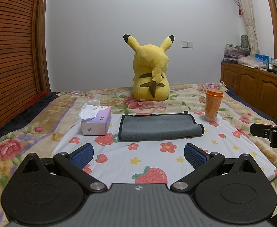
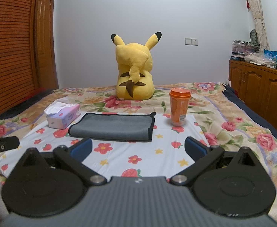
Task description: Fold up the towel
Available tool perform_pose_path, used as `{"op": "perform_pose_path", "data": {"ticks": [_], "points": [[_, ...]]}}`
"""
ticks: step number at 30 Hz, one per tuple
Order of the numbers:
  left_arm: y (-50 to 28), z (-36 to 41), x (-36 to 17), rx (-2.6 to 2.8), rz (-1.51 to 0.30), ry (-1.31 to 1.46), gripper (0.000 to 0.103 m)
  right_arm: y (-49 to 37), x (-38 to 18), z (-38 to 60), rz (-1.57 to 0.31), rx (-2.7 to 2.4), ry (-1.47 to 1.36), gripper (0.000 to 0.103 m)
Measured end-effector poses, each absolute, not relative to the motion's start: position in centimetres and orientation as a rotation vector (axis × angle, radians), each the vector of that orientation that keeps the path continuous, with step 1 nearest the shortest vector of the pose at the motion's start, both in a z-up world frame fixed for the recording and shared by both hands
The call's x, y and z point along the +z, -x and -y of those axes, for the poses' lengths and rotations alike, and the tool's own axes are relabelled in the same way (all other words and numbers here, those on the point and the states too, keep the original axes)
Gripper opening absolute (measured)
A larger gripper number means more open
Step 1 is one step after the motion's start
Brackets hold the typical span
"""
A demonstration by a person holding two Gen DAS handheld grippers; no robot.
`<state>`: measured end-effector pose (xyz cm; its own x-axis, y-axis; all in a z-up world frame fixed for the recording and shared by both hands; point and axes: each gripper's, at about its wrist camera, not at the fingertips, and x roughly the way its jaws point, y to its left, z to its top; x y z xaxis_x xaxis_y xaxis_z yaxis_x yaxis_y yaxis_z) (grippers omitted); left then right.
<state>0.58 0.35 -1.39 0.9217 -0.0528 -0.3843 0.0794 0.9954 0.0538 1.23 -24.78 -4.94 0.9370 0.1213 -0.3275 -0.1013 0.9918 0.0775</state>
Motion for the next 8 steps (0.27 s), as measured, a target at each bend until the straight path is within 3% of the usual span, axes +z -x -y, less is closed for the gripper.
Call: {"op": "perform_pose_path", "data": {"ticks": [8], "points": [[-0.58,-0.38,-1.38,-0.068,-0.393,-0.068,0.103,-1.21,-4.94,24.75,-0.339,0.114,-0.060,0.103]]}}
